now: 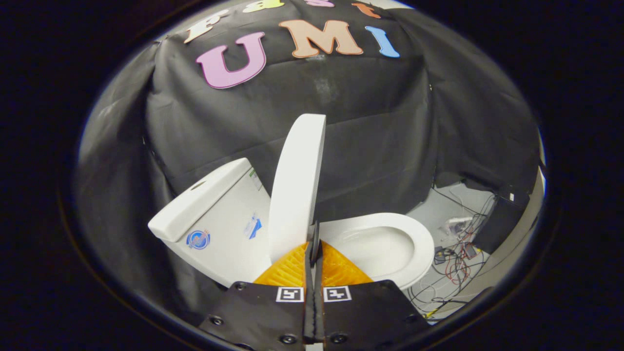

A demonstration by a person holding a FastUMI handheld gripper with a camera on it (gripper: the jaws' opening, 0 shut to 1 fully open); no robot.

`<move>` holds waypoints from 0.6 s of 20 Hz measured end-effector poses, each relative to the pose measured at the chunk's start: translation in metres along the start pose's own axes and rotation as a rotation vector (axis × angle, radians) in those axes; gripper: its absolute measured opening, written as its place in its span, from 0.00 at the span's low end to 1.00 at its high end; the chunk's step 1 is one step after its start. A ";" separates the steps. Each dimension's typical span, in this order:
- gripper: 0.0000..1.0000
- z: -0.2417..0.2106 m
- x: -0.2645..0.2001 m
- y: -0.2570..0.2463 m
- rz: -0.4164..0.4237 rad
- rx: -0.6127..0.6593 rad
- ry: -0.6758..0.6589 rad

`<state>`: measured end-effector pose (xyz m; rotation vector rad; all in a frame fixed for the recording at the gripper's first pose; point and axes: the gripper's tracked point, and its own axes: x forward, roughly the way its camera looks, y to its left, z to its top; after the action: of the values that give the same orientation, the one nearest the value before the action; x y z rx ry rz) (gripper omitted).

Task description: Open the toilet lid.

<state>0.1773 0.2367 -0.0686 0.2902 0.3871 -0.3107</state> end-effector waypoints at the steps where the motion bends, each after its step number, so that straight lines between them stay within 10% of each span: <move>1: 0.01 0.000 0.001 0.002 -0.004 -0.007 -0.002; 12: 0.00 0.006 0.001 0.023 -0.020 -0.083 0.014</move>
<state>0.1885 0.2556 -0.0589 0.2076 0.4156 -0.3112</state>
